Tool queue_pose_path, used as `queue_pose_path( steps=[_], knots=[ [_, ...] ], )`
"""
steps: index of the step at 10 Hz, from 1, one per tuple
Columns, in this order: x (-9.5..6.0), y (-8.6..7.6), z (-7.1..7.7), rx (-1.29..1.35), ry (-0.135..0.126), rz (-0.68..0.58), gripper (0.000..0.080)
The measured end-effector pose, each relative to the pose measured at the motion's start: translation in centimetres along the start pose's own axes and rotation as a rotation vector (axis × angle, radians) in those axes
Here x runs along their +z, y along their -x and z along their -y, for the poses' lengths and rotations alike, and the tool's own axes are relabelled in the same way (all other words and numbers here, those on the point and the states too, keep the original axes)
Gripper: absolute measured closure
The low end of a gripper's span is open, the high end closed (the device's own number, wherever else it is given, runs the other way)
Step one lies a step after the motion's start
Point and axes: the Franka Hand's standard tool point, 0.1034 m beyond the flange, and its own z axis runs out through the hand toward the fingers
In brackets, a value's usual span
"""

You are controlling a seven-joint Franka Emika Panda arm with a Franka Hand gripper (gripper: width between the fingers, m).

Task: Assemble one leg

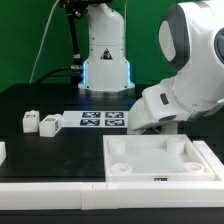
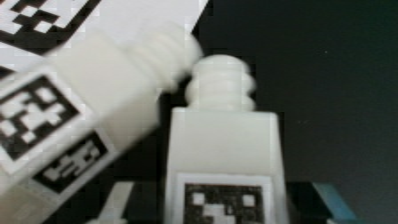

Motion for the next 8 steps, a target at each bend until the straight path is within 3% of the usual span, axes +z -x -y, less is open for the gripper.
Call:
queue_pose_path(
  steps=[6, 8],
  knots=[
    [-0.2, 0.1, 0.0, -0.001, 0.001, 0.002, 0.0514],
    [-2.5, 0.9, 0.2, -0.001, 0.008, 0.002, 0.0514]
  ],
)
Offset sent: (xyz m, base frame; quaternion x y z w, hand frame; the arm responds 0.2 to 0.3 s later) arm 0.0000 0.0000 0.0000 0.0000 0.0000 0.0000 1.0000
